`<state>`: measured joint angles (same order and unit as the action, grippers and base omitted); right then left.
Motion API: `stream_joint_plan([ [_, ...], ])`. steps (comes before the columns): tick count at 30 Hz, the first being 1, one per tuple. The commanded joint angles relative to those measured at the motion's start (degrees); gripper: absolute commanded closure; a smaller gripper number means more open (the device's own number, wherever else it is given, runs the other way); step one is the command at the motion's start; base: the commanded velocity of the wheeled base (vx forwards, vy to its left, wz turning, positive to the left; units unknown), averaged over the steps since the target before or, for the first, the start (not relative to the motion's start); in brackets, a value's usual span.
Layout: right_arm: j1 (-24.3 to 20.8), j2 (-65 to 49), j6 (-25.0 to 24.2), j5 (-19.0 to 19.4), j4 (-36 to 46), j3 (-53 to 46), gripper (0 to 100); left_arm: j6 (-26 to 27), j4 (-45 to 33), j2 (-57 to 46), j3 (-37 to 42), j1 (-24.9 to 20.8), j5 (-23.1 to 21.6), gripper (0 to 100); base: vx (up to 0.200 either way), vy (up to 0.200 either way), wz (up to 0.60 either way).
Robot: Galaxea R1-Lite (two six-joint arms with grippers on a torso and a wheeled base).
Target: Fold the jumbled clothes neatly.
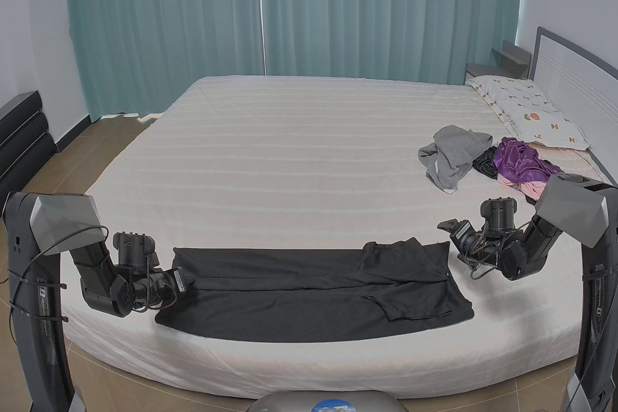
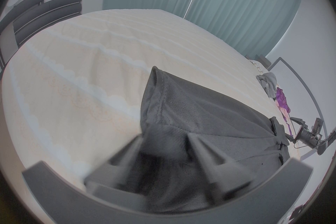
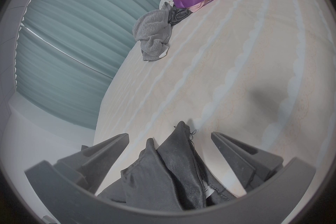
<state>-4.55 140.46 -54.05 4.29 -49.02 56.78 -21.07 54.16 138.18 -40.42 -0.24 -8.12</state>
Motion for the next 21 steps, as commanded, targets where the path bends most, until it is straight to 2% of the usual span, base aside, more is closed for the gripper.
stream_joint_plan([
  [1,0.0,0.1,0.0,0.0,0.0,0.0,0,-0.2,0.1,0.2,0.0,0.0,0.0,100,0.000,0.000,0.00],
  [21,0.2,0.1,-0.3,0.0,-0.4,0.0,0,-1.2,1.7,-0.5,-0.5,0.2,0.4,100,0.000,0.000,0.00],
])
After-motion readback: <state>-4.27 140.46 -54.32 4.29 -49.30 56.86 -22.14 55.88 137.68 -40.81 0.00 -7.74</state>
